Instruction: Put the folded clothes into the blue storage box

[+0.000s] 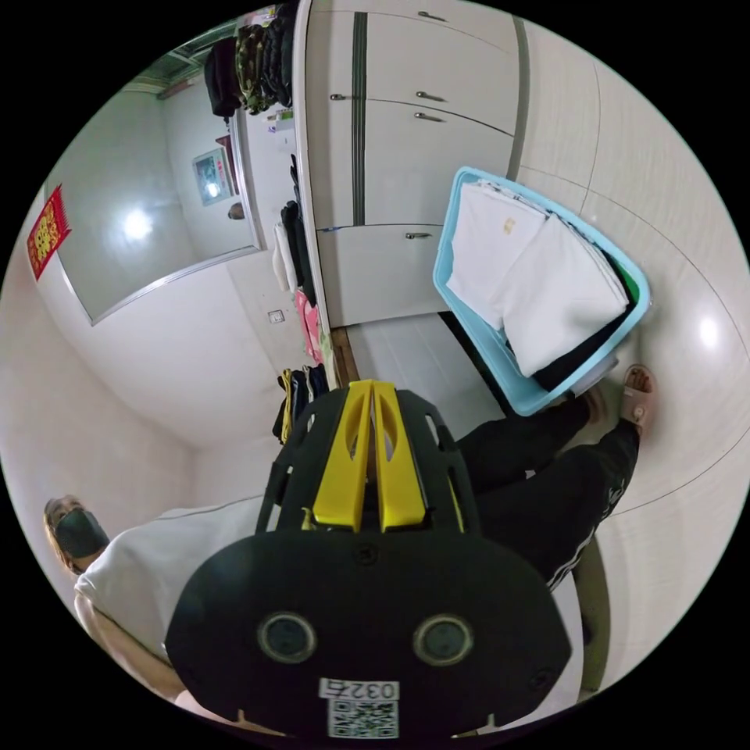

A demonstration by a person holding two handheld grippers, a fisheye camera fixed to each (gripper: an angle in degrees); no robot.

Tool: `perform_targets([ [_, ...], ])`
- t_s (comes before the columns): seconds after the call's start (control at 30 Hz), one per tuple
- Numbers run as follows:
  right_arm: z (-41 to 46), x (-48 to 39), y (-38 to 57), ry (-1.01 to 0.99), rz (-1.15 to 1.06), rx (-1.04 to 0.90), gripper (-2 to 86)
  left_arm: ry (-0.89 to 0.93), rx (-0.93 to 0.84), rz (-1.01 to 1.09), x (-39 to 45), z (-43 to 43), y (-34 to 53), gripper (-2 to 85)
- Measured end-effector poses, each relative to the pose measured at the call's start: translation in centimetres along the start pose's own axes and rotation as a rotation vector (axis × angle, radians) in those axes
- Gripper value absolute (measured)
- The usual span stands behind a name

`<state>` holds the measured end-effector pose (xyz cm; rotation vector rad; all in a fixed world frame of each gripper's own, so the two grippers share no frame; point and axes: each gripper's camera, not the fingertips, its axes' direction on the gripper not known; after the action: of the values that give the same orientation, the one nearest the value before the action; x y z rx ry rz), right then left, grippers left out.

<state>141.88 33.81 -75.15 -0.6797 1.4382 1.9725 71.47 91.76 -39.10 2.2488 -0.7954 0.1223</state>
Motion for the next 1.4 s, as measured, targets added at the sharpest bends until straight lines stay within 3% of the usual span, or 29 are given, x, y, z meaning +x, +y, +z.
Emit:
perform_targets([
  [0.33,3.9,3.1,4.9,0.041,0.011,-0.056,-1.0,0.064,-0.019,0.105,-0.3,3.7,4.9,-0.9],
  [0.7,14.5,0.2,9.0,0.081,-0.174,-0.176,-1.0,-0.047,0.227,0.216,-0.4,1.9,10.8,-0.9],
  [0.9,24.1,-9.3,12.6,0.312,-0.545,-0.202,-1.0,-0.38,0.499,0.328,0.6,-3.1,15.0,-0.9],
  [1.03,32.0,-18.5,17.4,0.42,-0.929,-0.217,-0.9,-0.807,0.647,0.306,1.3,-5.1,20.2,-0.9],
  [1.1,34.6,-22.7,20.4,0.435,-1.107,-0.185,-0.8,-0.987,0.638,0.259,1.4,-4.8,22.4,-0.9],
  [1.17,36.7,-27.4,25.4,0.395,-1.385,-0.042,-0.5,-1.14,0.646,0.191,1.3,-3.6,25.8,-0.9],
  [1.3,40.0,-30.0,31.1,0.163,-1.552,0.16,3.0,-1.166,0.626,0.101,0.1,-0.9,30.5,-0.9],
  [1.4,45.1,-30.7,32.7,-0.135,-1.507,-0.108,3.8,-1.096,0.621,-0.059,-1.1,1.3,33.3,-0.9],
])
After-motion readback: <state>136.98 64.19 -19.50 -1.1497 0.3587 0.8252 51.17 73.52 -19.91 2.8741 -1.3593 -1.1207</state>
